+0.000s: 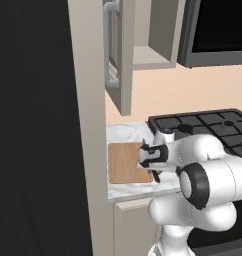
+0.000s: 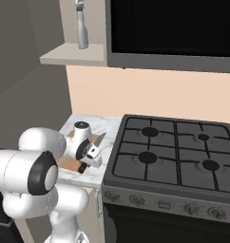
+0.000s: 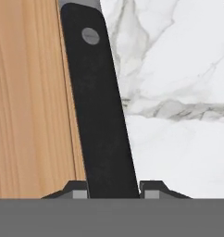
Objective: Move the cutting board and knife to the sink. Then move spray from the cabinet to the counter.
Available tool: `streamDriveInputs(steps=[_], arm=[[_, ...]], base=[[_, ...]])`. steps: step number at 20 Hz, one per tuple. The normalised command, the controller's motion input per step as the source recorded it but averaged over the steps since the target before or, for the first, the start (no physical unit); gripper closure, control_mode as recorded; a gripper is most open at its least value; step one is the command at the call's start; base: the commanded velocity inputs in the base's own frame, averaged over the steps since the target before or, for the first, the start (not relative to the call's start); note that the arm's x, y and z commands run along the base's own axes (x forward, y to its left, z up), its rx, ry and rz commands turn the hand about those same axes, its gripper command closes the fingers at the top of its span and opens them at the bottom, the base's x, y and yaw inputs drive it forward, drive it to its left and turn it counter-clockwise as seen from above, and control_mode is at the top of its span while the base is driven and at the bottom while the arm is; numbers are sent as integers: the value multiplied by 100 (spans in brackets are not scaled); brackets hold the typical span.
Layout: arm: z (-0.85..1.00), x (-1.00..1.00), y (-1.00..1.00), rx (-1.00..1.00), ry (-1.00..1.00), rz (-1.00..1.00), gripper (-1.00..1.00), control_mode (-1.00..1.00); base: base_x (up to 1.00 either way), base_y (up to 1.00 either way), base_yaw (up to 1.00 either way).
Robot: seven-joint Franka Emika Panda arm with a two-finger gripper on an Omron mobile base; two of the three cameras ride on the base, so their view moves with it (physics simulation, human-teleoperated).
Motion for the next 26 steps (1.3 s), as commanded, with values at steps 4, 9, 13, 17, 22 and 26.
streamDriveInputs(steps=[4,9,13,17,22,26], arm=[[5,-28,0,2,0,-1,100,-100],[47,-27,-4,0,-4,-7,100,-100],[88,-16,0,0,-7,-6,100,-100],[81,-18,0,0,-2,-5,100,-100],[65,-21,-6,0,0,-4,100,-100],[68,-24,-11,0,-1,-5,100,-100]], base=[[0,0,0],[0,0,0],[0,0,0],[0,0,0],[0,0,0],[0,0,0]])
